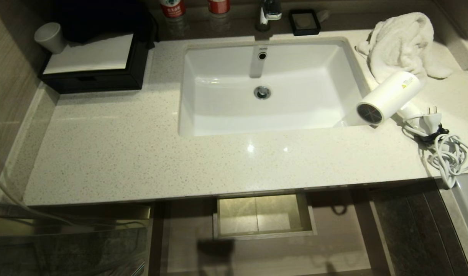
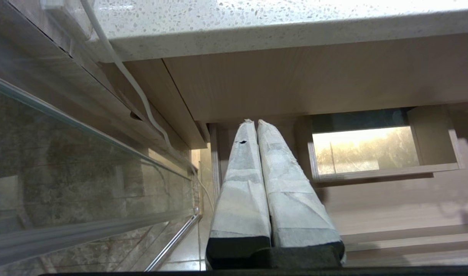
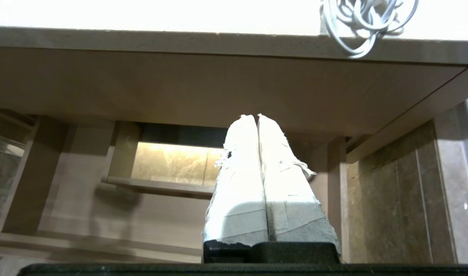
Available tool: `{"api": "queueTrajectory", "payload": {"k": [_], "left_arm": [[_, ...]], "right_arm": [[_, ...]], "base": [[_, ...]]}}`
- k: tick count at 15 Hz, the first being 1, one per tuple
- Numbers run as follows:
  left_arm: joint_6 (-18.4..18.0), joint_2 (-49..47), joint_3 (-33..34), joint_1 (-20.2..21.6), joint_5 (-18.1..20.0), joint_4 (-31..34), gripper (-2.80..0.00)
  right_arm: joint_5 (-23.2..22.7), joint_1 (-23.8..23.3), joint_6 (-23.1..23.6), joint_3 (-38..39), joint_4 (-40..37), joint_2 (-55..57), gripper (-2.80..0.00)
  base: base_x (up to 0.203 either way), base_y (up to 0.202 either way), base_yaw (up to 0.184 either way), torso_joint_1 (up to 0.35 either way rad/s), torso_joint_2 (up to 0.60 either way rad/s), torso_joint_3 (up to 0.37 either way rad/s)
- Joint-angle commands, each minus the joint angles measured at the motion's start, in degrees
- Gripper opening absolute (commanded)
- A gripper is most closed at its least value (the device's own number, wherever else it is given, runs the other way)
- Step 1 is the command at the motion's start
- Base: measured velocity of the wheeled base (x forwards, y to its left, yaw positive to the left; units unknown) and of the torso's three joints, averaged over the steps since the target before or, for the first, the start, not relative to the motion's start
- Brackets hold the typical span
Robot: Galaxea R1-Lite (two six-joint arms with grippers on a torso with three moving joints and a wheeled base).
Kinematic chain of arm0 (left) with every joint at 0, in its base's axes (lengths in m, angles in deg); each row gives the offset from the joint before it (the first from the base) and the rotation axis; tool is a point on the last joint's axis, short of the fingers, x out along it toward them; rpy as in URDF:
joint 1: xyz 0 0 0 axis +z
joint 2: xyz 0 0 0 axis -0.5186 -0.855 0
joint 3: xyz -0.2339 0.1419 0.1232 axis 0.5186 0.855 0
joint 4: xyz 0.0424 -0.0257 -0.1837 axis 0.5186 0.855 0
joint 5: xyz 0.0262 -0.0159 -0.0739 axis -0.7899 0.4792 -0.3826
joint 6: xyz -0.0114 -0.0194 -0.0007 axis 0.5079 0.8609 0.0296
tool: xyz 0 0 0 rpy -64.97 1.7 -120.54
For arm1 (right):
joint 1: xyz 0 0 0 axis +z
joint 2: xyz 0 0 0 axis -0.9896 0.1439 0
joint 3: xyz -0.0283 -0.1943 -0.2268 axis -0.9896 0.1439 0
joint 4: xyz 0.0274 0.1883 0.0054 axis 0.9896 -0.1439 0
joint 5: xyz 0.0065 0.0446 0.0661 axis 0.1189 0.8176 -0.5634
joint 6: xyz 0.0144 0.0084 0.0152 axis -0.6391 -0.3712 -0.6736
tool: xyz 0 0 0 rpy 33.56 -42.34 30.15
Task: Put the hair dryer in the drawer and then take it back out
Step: Pick up the hairdryer
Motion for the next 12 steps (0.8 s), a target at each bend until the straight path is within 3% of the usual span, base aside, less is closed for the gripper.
{"api": "queueTrajectory", "payload": {"k": [1,3,6,9,12], "left_arm": [[0.0,0.0,0.01,-0.02,0.06,0.0,-2.8],[0.02,0.0,0.01,0.07,-0.01,0.0,-2.8],[0.0,0.0,0.0,-0.02,0.08,0.09,-2.8],[0.0,0.0,0.09,-0.02,-0.01,0.0,-2.8],[0.0,0.0,0.0,0.07,-0.01,0.0,-2.8]], "right_arm": [[-0.59,-0.04,0.2,1.29,0.24,-2.22,-2.8],[-0.92,-0.04,0.21,-6.18,-4.66,-2.22,-2.8],[-0.15,-0.04,0.22,-21.08,-19.47,-2.22,-2.8],[0.74,-0.1,0.26,-45.62,-36.17,1.63,-2.8],[4.37,0.23,0.44,-66.29,-49.53,17.05,-2.8]], "base": [[0.0,0.0,0.0,0.0,0.0,0.0],[0.0,0.0,0.0,0.0,0.0,0.0],[0.0,0.0,0.0,0.0,0.0,0.0],[0.0,0.0,0.0,0.001,0.02,0.011],[0.0,0.0,0.0,-0.014,0.05,0.031]]}}
